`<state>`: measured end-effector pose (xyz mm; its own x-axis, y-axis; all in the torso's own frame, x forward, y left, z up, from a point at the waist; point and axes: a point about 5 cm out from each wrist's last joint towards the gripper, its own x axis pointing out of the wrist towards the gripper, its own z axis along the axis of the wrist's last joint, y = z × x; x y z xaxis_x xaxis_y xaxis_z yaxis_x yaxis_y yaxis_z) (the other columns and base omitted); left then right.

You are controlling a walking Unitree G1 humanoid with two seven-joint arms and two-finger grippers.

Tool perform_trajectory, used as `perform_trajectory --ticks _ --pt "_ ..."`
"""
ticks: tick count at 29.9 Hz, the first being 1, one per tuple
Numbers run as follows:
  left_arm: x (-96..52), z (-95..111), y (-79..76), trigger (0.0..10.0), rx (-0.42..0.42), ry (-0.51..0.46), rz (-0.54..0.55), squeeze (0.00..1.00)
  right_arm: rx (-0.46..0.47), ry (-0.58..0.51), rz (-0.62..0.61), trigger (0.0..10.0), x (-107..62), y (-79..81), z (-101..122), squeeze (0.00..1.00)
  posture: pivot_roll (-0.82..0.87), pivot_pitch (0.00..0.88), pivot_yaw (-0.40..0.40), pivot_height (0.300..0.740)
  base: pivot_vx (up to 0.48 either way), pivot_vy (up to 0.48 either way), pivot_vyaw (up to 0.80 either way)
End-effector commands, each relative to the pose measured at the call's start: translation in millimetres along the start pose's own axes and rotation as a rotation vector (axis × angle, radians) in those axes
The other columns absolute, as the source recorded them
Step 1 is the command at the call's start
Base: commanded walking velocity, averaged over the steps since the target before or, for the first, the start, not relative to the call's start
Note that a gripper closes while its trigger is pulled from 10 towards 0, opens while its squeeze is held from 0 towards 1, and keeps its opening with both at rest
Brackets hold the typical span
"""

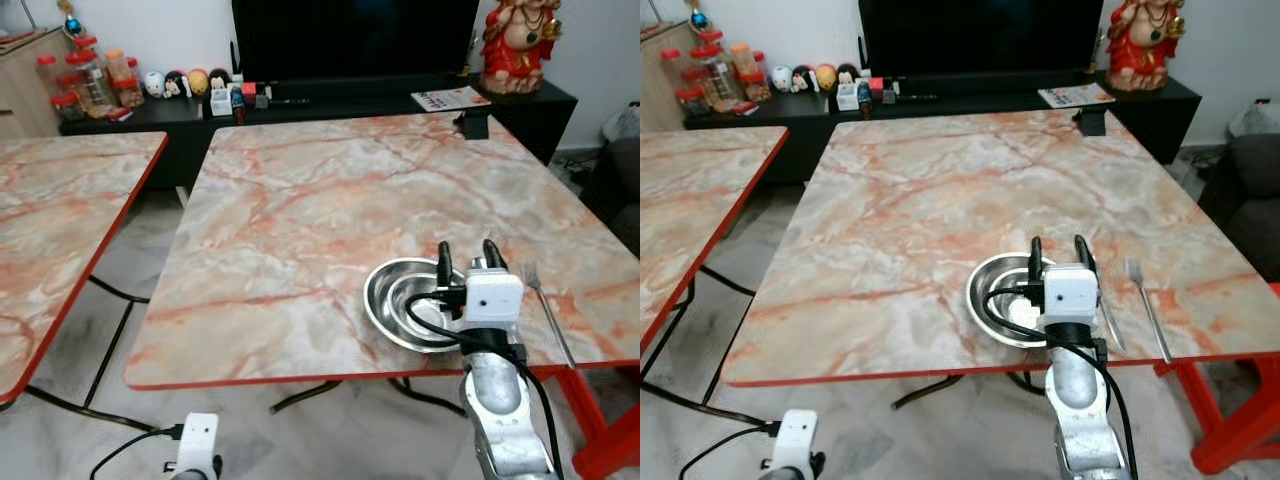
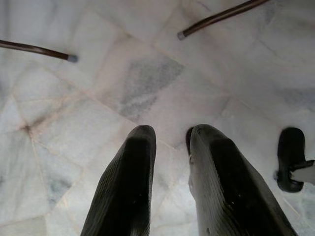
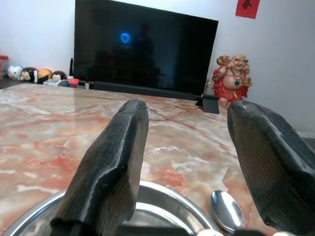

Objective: Setting the table

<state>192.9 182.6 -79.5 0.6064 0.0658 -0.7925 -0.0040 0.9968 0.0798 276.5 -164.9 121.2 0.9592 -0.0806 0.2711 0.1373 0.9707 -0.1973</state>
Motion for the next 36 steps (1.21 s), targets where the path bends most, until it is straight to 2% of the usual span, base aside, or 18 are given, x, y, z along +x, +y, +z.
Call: perform_trajectory --ticks 1,36 --pt "-0.1 -0.7 1.6 10.0 0.0 0.004 0.004 0.0 -0.001 -0.026 -0.003 10.0 2.4 0.2 5.7 0.0 -0.11 0.0 0.029 0.725 0.0 0.352 0.0" --pt "-0.6 -2.5 2.7 10.0 -0.002 0.005 0.007 0.0 0.002 0.001 0.019 10.0 -5.5 5.3 -0.9 0.0 -0.1 0.0 0.028 0.725 0.0 0.307 0.0"
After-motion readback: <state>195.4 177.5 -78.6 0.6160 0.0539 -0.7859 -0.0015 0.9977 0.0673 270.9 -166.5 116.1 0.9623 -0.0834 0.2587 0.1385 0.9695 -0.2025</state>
